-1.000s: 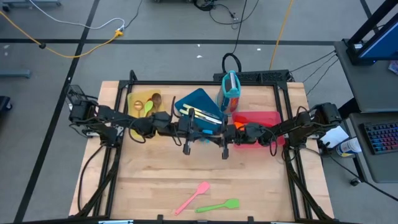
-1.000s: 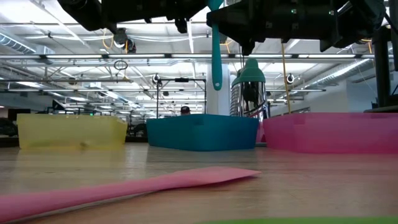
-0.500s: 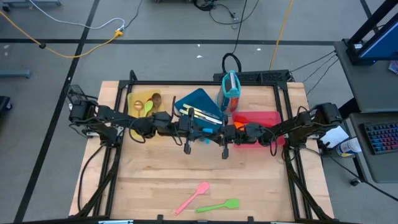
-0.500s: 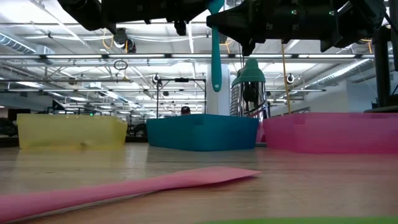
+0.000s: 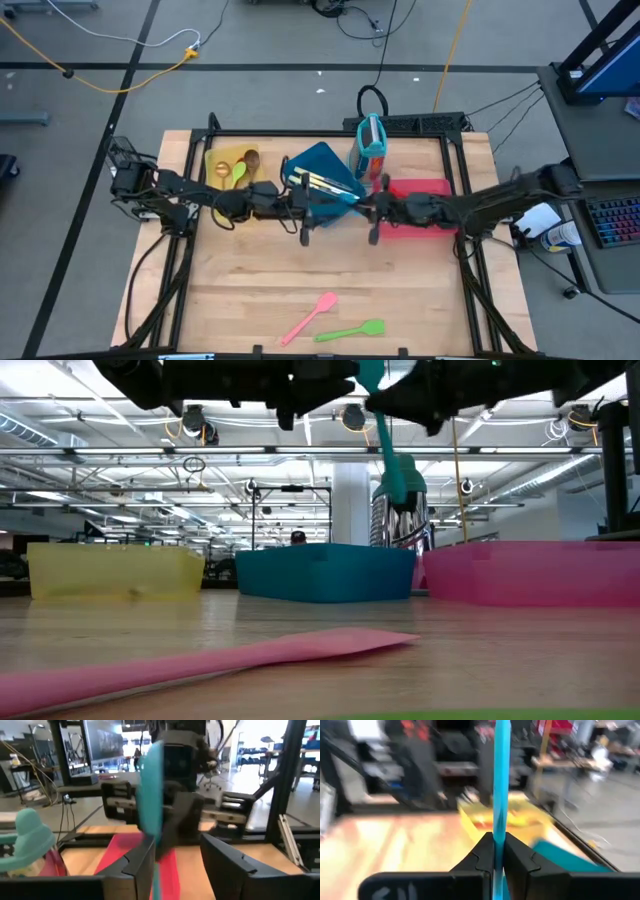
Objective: Pick & Place Kitchen Items
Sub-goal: Put the blue spatula into the pink bin
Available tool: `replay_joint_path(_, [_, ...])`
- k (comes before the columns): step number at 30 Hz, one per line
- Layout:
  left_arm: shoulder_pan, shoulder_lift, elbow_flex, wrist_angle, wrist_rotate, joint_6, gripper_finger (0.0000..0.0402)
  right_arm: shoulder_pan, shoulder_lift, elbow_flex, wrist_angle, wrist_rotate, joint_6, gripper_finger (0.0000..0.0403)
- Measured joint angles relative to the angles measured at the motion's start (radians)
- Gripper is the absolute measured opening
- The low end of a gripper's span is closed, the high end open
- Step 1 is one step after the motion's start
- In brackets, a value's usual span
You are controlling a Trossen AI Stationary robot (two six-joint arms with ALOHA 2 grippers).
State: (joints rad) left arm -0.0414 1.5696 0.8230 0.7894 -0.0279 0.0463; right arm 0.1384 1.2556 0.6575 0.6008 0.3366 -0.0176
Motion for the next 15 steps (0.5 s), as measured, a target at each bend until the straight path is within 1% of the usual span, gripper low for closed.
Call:
replay_joint_path(2, [0.000, 0.000, 0.000, -0.011, 0.000, -0.001, 0.0170, 0.011, -0.069, -0.001, -0.157, 0.062, 0.008, 0.0014])
replay_joint_path(7, [0.000, 0.000, 0.000, -0.031, -0.001, -0.003, 0.0174, 0.037, -0.226, 0.000, -0.454, 0.195, 0.015, 0.0015])
replay_joint_path(10, [0.000, 0.000, 0.000, -0.041, -0.001, -0.003, 0.0175, 0.041, -0.300, 0.000, -0.618, 0.242, 0.040, 0.0015])
replay_joint_path(12, [0.000, 0.000, 0.000, -0.039, -0.001, -0.006, 0.0175, 0.038, -0.339, 0.000, -0.713, 0.249, 0.059, 0.0015])
replay_joint_path(15, [0.000, 0.000, 0.000, -0.051, -0.001, -0.008, 0.0175, 0.038, -0.374, -0.001, -0.878, 0.286, 0.087, 0.0015])
